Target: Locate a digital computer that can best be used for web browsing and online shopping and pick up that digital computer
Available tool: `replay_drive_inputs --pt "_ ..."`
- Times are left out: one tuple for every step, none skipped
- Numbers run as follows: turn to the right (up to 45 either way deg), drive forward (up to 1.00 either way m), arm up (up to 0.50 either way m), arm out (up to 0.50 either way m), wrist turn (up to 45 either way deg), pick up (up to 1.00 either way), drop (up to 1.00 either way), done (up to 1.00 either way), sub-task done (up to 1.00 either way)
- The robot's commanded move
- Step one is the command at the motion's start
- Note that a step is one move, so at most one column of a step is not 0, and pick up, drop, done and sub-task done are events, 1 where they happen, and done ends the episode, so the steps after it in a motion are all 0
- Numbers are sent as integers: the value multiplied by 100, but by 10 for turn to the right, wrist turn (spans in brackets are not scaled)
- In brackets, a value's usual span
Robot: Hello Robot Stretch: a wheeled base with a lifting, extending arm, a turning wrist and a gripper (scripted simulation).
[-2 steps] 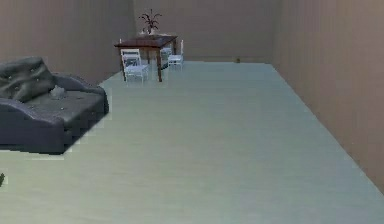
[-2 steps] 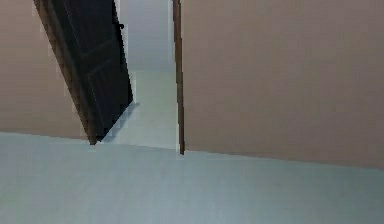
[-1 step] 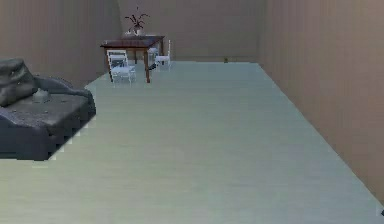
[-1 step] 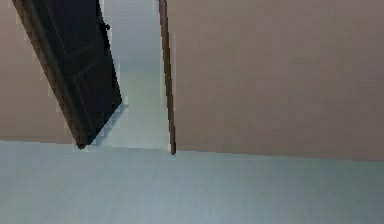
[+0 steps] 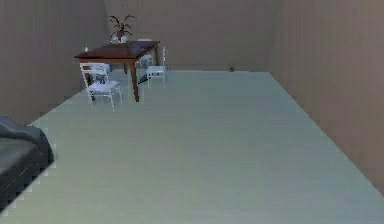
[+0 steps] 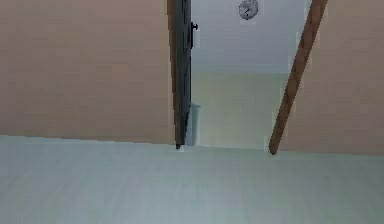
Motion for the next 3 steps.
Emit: replay_drive_inputs --pt "0 100 0 0 0 0 0 0 0" --pt "0 100 0 0 0 0 0 0 0" --pt "0 100 0 0 0 0 0 0 0"
